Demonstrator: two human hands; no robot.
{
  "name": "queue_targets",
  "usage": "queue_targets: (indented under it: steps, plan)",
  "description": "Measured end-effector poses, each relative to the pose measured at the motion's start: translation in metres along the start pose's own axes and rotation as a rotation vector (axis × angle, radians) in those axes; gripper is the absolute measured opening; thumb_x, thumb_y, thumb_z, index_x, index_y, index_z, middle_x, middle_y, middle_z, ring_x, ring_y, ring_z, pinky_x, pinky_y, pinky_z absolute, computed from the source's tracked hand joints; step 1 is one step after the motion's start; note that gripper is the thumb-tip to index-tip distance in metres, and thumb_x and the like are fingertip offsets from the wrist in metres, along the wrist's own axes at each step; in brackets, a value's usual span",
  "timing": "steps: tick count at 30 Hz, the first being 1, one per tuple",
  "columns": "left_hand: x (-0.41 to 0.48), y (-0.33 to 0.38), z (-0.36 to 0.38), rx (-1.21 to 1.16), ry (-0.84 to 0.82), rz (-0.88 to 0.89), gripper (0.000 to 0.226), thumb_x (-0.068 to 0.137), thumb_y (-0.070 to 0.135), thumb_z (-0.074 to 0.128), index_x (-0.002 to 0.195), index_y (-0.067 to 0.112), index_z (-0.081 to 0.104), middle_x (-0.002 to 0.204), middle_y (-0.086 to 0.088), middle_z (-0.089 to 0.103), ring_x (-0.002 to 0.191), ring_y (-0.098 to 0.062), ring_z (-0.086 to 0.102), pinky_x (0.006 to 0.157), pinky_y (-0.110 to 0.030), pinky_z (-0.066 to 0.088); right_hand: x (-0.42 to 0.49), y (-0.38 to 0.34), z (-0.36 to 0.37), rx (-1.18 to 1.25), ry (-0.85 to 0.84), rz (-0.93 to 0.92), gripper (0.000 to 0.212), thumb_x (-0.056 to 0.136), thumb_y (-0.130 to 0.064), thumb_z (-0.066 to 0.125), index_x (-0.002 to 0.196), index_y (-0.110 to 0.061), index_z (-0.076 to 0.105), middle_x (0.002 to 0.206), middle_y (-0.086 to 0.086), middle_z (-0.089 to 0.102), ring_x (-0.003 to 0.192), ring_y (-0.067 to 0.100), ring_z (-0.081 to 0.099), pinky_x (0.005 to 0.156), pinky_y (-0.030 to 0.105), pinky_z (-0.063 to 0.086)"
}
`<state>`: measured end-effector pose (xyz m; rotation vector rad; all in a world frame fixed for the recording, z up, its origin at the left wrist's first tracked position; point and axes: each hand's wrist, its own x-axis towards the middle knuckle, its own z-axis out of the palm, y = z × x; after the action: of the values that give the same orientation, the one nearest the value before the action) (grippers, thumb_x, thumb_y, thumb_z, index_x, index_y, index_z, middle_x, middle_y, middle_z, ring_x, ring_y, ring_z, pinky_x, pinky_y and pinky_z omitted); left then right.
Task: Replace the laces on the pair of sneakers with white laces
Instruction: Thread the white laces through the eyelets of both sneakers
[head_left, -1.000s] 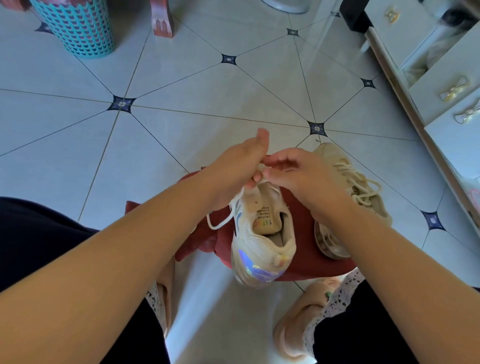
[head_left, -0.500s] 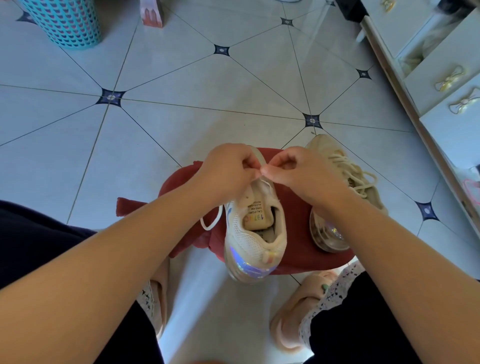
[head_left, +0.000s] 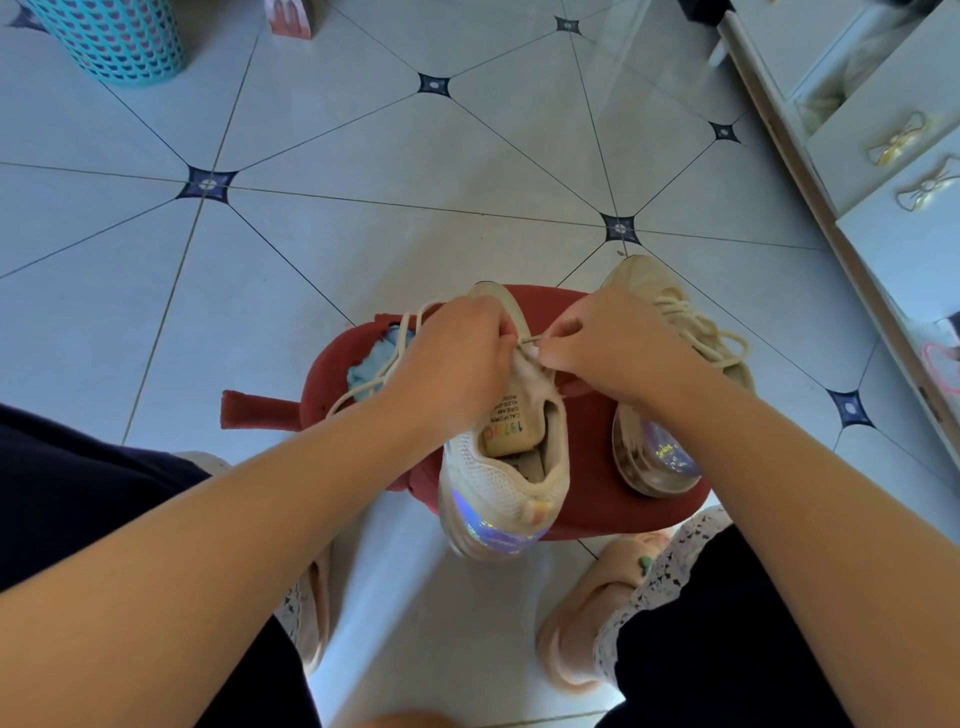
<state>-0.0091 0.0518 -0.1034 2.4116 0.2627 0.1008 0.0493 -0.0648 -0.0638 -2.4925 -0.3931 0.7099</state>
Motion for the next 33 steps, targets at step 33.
queue_targets:
  steps: [33]
  plan:
    - [0.006,-0.003,-0.003,0.163,-0.122,0.109,0.023,0.091,0.020,0.046,0.086,0.006,0.063,0.080,-0.008,0.062,0.078,-0.023,0.056,0.073,-0.036,0.043,0.001,0.023,0.007,0.637,-0.052,0.099,0.015,0.088,-0.009,0.056,0.086,-0.005,0.071,0.074,0.005,0.071,0.063,0.007,0.066,0.058,0.016,0.052]
